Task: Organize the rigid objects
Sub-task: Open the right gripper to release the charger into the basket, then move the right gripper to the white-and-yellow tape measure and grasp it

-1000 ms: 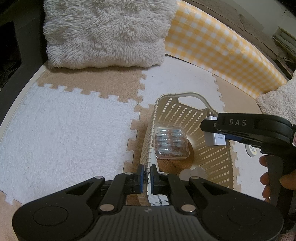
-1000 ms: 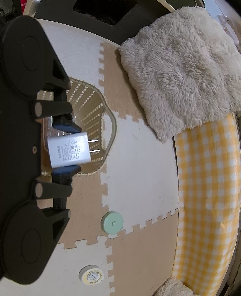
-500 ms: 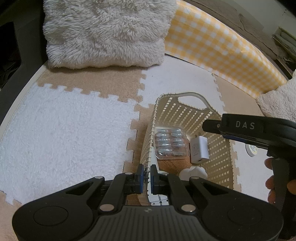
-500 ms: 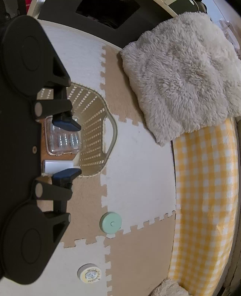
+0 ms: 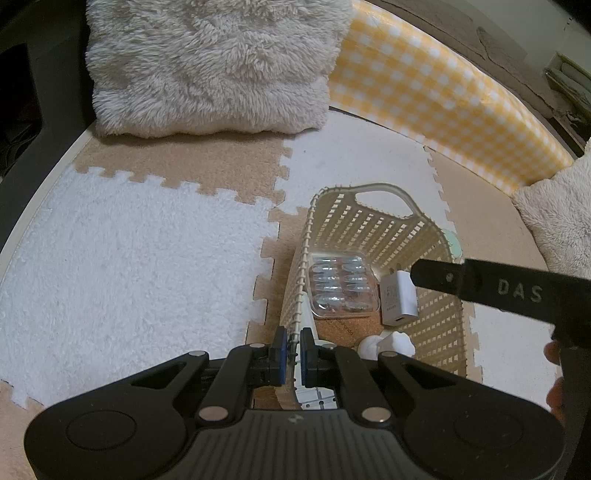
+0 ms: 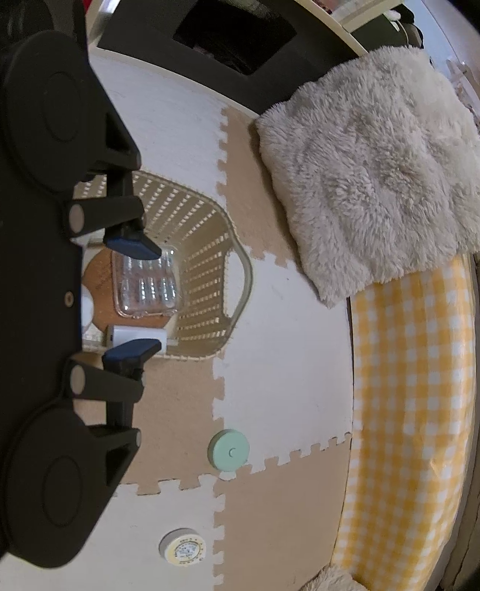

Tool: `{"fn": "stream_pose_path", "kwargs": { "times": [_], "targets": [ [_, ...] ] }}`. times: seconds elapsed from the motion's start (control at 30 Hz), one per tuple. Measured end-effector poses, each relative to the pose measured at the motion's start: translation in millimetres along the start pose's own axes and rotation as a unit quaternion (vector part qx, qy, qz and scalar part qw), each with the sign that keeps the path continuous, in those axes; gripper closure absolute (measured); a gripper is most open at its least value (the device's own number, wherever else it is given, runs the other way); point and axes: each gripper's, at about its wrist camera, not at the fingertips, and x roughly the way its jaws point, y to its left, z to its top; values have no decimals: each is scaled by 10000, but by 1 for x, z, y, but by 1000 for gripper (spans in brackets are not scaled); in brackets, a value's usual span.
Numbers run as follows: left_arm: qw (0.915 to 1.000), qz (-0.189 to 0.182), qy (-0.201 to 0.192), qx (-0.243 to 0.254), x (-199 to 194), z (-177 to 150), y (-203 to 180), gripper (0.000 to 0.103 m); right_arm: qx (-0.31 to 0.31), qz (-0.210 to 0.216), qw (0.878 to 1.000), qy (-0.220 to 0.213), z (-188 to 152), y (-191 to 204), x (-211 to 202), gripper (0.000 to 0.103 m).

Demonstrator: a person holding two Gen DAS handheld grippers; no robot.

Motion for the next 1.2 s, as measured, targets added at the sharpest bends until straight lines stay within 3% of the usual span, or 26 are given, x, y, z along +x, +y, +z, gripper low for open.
{"fn": "stream_pose_path", "kwargs": {
  "times": [0.37,0.63,0.9,1.2],
  "targets": [
    [10000,6,-1,10,0,0,0,97,-188,88,9998,-18,-7,5,-17,51],
    [10000,7,-2,9,0,0,0,97,-337,133,9992,-141,-13,4,-37,35],
    [10000,20,9,27,0,-1,1,97,-425,49,9989,-188,-21,-8,-55,10],
    [10000,27,24,33,1,-2,1,97,-618,-348,9971,-289,-23,-34,-65,0]
  ]
}}
